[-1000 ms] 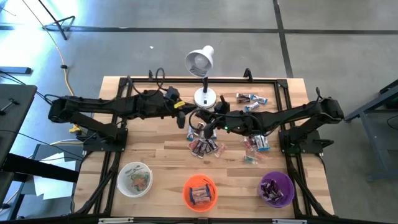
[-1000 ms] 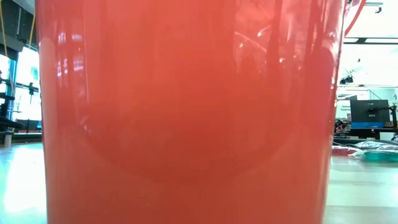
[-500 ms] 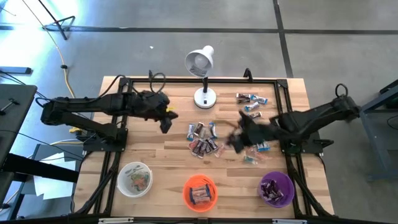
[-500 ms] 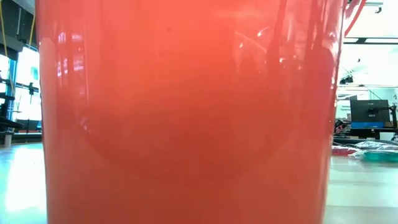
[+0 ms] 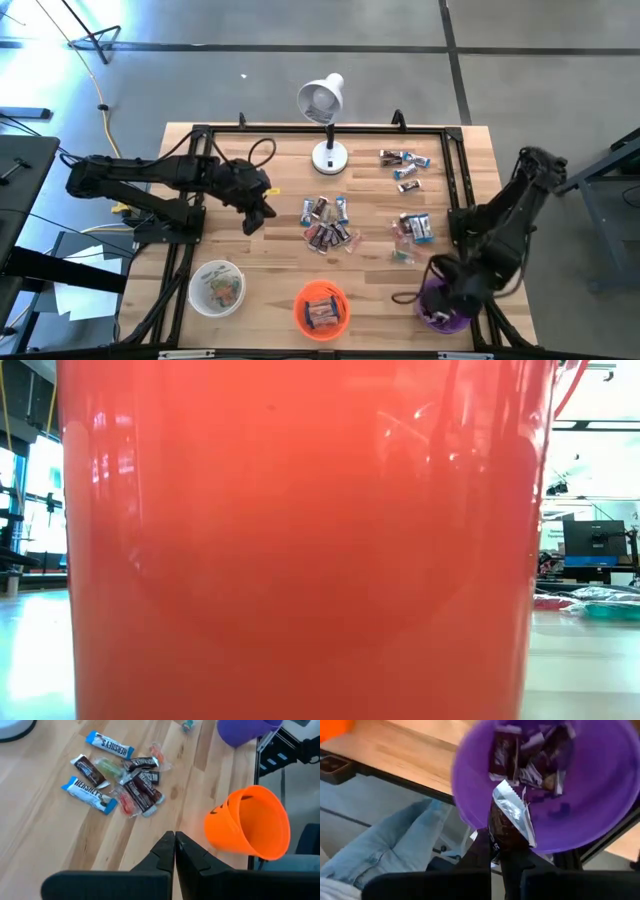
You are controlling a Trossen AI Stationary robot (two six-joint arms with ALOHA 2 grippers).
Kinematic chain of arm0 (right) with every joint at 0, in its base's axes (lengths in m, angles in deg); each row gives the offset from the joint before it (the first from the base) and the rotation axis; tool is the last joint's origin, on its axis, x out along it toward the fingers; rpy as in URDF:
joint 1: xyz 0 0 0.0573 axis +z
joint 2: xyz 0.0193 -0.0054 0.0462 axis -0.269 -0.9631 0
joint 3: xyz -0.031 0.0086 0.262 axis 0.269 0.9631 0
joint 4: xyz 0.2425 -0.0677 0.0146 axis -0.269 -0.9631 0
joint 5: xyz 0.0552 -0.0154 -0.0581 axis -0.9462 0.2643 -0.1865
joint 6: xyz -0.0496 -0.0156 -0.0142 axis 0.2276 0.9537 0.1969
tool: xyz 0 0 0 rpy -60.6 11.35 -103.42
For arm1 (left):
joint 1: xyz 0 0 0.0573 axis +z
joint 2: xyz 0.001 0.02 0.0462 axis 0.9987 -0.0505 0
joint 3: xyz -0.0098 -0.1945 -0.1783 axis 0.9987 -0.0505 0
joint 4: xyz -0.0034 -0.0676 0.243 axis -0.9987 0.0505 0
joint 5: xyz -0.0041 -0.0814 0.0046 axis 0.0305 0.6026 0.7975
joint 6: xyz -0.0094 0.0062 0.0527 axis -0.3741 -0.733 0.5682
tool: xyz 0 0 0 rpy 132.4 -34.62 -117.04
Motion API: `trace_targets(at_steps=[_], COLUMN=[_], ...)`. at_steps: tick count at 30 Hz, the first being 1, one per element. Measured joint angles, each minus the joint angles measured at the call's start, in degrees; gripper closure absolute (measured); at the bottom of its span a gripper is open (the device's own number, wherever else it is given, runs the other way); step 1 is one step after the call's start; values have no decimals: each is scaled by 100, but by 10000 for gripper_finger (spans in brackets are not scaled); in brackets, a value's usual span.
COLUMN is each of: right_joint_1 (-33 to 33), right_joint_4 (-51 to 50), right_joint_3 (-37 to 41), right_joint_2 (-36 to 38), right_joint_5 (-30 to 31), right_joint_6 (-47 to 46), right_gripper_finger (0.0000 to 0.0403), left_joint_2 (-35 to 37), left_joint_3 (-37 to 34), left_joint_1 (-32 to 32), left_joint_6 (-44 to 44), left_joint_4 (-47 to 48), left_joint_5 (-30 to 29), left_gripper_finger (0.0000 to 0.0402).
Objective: Organize candy in baskets
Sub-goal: Put the brown chocolate bar into the purple bucket
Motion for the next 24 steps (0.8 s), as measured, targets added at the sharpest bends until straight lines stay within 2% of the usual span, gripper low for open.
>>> trace_targets(at_steps=[4,8,14,18,24], right_joint_1=[280,337,264,81,-235], right_joint_4=[211,139,42,-53,-271], right_joint_3=[0,0,0,0,1], right_joint_2=[-232,-373,-406,-406,-406], right_joint_5=[-13,-333,-363,-325,64], right_joint_6=[-286,-174,-148,-79,357], right_gripper_finger=[370,307,231,216,222], left_joint_2=[-1,0,-1,-2,0], left_joint_3=[0,0,0,0,0], left_joint_1=[-81,-149,-149,-149,-149], left_joint_6=[82,405,745,1024,1604], left_joint_4=[17,221,680,546,-24], left_joint_5=[-31,-31,-34,-35,-3], left_gripper_finger=[400,400,400,400,400])
